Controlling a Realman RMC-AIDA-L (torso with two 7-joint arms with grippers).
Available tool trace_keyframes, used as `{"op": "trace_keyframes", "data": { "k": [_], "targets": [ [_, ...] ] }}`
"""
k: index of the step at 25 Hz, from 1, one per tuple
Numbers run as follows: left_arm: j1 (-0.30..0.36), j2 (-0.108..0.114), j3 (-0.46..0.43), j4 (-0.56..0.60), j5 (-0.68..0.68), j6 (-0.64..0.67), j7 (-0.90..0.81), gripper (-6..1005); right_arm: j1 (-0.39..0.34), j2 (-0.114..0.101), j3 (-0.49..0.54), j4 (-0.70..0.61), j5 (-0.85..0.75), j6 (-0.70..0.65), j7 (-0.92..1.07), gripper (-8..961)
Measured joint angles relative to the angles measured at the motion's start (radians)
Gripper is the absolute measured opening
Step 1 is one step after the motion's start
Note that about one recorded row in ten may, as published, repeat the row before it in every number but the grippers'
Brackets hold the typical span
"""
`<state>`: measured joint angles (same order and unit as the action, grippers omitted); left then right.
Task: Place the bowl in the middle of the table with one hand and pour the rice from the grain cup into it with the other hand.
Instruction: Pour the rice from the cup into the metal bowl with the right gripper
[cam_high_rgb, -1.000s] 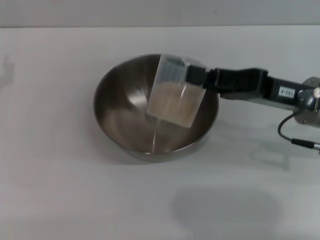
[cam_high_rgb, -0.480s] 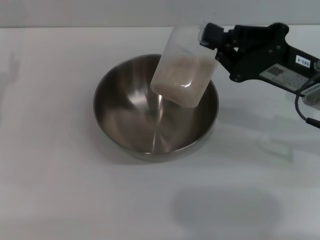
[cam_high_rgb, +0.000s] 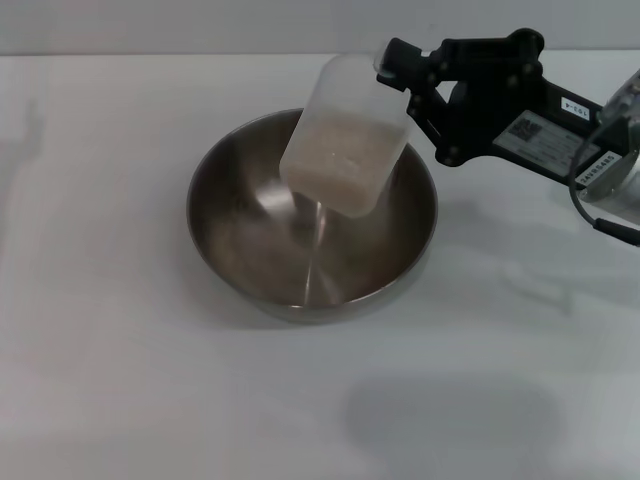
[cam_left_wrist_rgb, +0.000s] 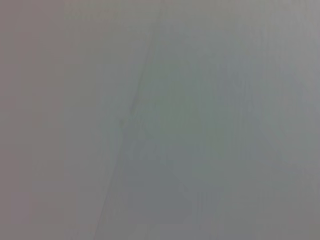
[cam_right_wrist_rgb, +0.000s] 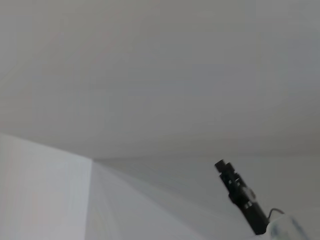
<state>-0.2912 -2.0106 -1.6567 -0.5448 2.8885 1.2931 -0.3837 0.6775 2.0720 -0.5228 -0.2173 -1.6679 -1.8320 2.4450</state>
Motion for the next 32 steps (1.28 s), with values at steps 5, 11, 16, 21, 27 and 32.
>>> {"op": "trace_keyframes", "data": {
  "k": [5, 11, 16, 21, 27, 32],
  "targets": [
    [0.0, 0.0, 0.0, -0.003, 0.0, 0.004, 0.002, 573, 0.003, 0.002, -0.002, 0.004, -0.003, 0.031, 0.007, 11],
    [0.002, 0.0, 0.0, -0.015, 0.0, 0.005, 0.002, 573, 0.008, 0.002, -0.002, 0.031, -0.005, 0.074, 0.029, 12],
    [0.004, 0.001, 0.0, -0.021, 0.0, 0.006, 0.002, 574, 0.022, 0.002, -0.001, 0.034, -0.002, 0.106, 0.077, 12],
    [0.012, 0.001, 0.0, -0.045, 0.0, 0.011, 0.002, 574, 0.043, 0.001, -0.001, 0.035, -0.007, 0.13, 0.118, 13],
    [0.014, 0.007, 0.001, -0.056, 0.0, 0.016, 0.002, 574, 0.056, 0.0, -0.061, 0.033, -0.011, 0.179, 0.169, 13],
    [0.012, 0.014, 0.002, -0.057, 0.0, 0.017, 0.002, 574, 0.041, 0.002, -0.058, 0.048, -0.009, 0.213, 0.187, 11]
  ]
}}
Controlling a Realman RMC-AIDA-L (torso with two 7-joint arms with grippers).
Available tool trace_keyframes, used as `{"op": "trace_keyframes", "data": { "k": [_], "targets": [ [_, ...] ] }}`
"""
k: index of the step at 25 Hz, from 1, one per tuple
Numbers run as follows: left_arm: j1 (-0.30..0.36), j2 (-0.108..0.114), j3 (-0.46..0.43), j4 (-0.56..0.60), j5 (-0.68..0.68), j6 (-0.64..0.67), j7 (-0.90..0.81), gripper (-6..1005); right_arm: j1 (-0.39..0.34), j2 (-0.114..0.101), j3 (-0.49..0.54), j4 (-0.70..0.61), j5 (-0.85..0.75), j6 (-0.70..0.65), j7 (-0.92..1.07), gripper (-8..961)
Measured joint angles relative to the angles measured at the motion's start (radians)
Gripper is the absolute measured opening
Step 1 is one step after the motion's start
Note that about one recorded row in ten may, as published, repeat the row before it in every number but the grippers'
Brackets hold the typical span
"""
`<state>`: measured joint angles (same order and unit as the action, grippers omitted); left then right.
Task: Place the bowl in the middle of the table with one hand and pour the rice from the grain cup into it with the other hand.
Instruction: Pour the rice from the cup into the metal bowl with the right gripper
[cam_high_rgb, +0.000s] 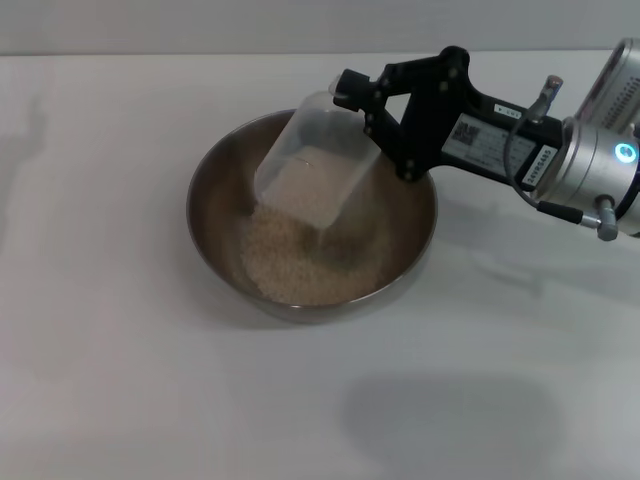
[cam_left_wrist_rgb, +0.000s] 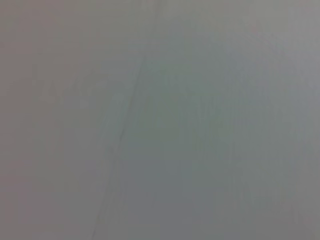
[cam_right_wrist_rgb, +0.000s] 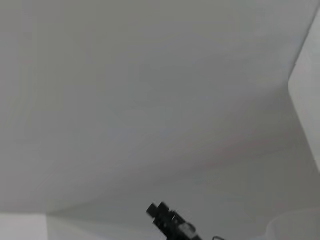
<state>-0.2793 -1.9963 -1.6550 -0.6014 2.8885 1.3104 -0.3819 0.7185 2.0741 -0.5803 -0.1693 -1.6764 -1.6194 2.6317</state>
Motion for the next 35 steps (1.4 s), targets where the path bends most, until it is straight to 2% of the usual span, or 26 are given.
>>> {"op": "trace_keyframes", "data": {
  "k": [12, 25, 35],
  "targets": [
    [-0.009, 0.008, 0.0, -0.001, 0.0, -0.008, 0.002, 575, 0.0, 0.0, 0.002, 0.022, 0.001, 0.003, 0.022, 12],
    [0.02, 0.016, -0.007, -0.032, 0.0, -0.026, 0.003, 575, -0.003, 0.003, 0.003, 0.051, 0.002, 0.0, 0.038, 12],
    [0.026, 0.017, -0.006, -0.037, 0.0, -0.024, 0.003, 576, -0.003, 0.003, 0.014, 0.019, 0.007, 0.005, -0.078, 13]
  ]
}}
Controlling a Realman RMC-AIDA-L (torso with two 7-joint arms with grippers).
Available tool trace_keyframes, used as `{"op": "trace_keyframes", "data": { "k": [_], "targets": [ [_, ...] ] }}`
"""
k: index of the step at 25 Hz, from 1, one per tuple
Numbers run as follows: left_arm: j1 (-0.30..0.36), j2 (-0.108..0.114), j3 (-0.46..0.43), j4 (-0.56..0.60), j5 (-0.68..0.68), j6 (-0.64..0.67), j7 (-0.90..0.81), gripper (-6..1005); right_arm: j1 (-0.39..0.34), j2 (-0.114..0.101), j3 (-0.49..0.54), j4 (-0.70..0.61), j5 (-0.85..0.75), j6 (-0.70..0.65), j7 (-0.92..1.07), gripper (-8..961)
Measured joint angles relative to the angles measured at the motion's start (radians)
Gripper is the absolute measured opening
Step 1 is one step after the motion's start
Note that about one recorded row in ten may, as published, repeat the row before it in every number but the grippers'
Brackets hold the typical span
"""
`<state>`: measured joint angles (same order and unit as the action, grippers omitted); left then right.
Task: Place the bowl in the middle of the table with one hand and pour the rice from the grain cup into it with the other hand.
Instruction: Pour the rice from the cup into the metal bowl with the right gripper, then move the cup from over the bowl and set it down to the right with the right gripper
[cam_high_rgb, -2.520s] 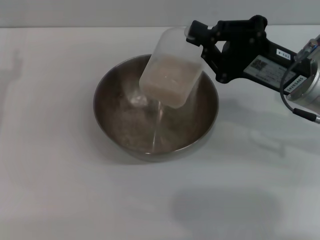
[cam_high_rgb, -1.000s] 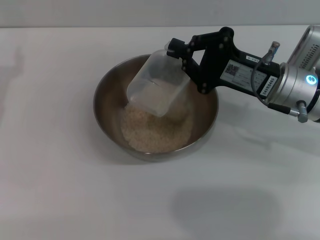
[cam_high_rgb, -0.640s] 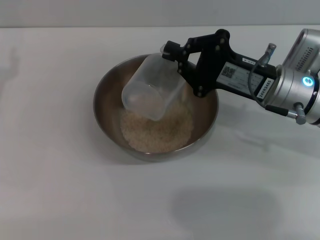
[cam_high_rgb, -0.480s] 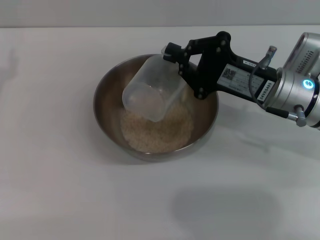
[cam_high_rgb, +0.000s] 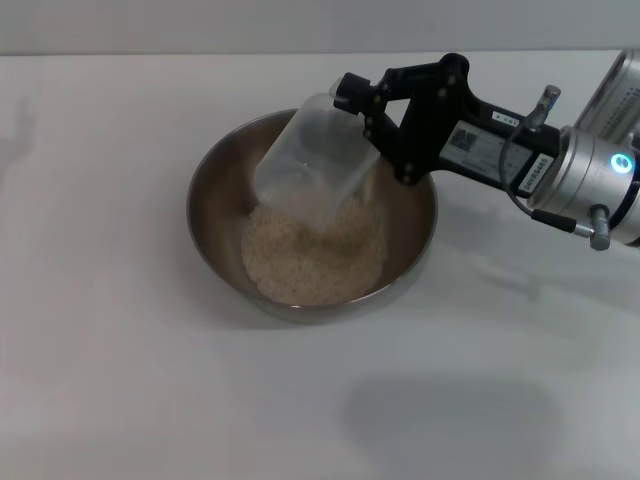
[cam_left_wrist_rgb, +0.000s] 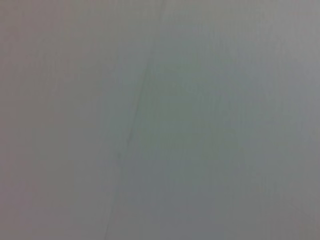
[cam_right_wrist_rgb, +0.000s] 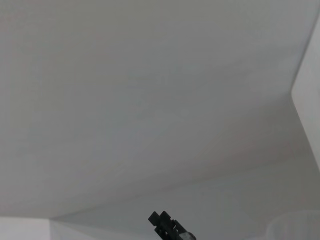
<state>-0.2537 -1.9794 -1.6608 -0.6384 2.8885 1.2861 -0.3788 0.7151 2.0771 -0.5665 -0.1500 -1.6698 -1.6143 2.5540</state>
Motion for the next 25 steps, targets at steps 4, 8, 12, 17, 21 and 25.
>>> {"op": "trace_keyframes", "data": {
  "k": [4, 8, 12, 17, 21, 25],
  "targets": [
    [0.002, -0.006, -0.003, 0.0, 0.0, 0.006, 0.0, 576, -0.003, 0.001, 0.0, -0.021, 0.0, 0.007, -0.066, 12],
    [0.01, -0.011, -0.004, -0.017, 0.0, 0.008, 0.0, 576, -0.007, 0.0, -0.001, -0.049, 0.001, 0.017, -0.235, 11],
    [0.014, -0.013, -0.004, -0.021, 0.0, 0.006, 0.004, 576, -0.016, 0.0, 0.005, -0.056, 0.006, 0.016, -0.372, 12],
    [0.014, -0.021, -0.005, -0.022, 0.0, 0.006, 0.008, 577, -0.022, 0.0, 0.004, -0.099, 0.012, 0.003, -0.608, 13],
    [0.018, -0.028, -0.005, -0.025, 0.0, 0.004, 0.008, 577, -0.033, 0.003, 0.008, -0.104, 0.055, -0.013, -0.817, 14],
    [0.024, -0.034, -0.002, -0.027, 0.0, 0.0, 0.003, 577, -0.065, 0.004, 0.009, -0.113, 0.14, -0.045, -1.051, 13]
  ]
}}
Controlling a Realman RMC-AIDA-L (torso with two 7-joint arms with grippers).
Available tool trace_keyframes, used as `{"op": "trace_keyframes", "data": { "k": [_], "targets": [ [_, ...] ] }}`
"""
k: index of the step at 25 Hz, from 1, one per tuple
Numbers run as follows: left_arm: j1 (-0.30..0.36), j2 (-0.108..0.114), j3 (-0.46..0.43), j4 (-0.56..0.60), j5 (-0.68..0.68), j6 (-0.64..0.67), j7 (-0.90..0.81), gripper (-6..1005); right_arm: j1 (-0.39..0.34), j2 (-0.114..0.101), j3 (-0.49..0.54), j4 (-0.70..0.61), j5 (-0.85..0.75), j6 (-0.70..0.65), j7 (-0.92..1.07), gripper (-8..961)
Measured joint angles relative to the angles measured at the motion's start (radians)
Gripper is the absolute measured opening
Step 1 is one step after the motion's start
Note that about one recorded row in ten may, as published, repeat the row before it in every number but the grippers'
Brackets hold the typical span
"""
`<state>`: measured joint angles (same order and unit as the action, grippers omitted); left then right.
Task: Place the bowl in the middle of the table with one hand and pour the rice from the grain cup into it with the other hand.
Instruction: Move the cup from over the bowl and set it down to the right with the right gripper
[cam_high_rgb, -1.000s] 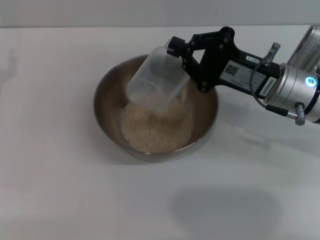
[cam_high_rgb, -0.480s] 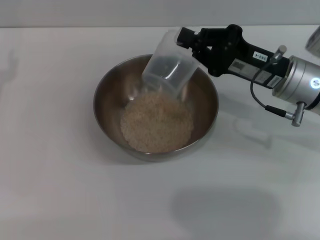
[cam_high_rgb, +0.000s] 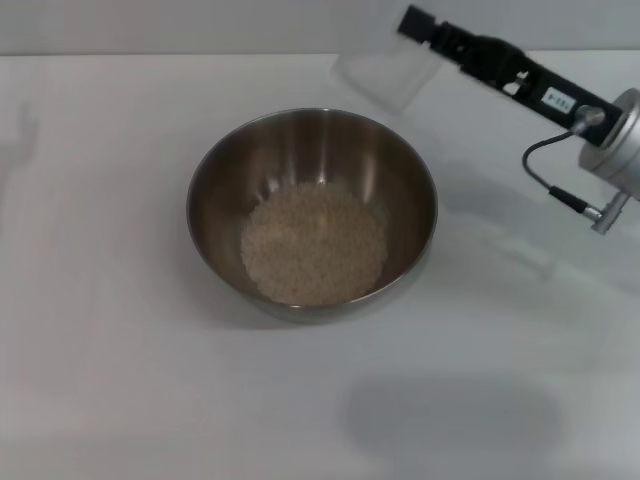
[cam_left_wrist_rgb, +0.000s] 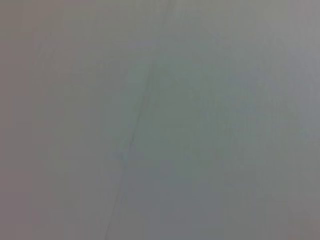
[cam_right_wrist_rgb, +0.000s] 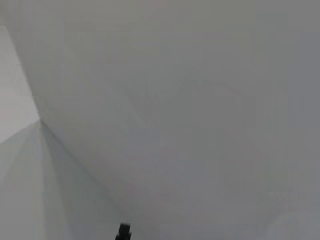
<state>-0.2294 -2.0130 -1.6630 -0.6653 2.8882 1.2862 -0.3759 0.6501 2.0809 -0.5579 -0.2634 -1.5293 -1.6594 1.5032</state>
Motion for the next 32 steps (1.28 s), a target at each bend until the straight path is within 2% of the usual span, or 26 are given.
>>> {"op": "trace_keyframes", "data": {
  "k": [3, 10, 11, 12, 13, 17, 20, 32],
  "targets": [
    [0.002, -0.004, -0.002, 0.0, 0.0, 0.0, -0.002, 577, -0.014, 0.001, -0.001, -0.015, 0.03, -0.007, -0.089, 12],
    [0.012, -0.025, -0.003, -0.007, -0.002, -0.007, -0.002, 578, -0.07, 0.005, 0.002, -0.023, 0.172, 0.004, -0.512, 12],
    [0.012, -0.025, -0.003, -0.007, -0.002, -0.007, -0.002, 578, -0.07, 0.005, 0.002, -0.023, 0.172, 0.004, -0.512, 12],
    [0.014, -0.03, -0.003, -0.01, -0.001, -0.016, -0.003, 578, -0.081, 0.005, 0.003, -0.011, 0.201, 0.02, -0.618, 12],
    [0.014, -0.03, -0.003, -0.01, -0.001, -0.016, -0.003, 578, -0.081, 0.005, 0.003, -0.011, 0.201, 0.02, -0.618, 12],
    [0.015, -0.036, -0.003, -0.01, -0.001, -0.029, -0.003, 578, -0.104, 0.006, 0.008, 0.073, 0.257, 0.069, -0.827, 13],
    [0.016, -0.042, -0.001, -0.008, -0.001, -0.038, -0.003, 578, -0.122, 0.006, 0.008, 0.115, 0.266, 0.094, -0.895, 13],
    [0.016, -0.044, 0.002, -0.002, -0.001, -0.049, 0.004, 579, -0.187, 0.001, -0.008, 0.152, 0.217, 0.196, -0.895, 12]
  ]
}}
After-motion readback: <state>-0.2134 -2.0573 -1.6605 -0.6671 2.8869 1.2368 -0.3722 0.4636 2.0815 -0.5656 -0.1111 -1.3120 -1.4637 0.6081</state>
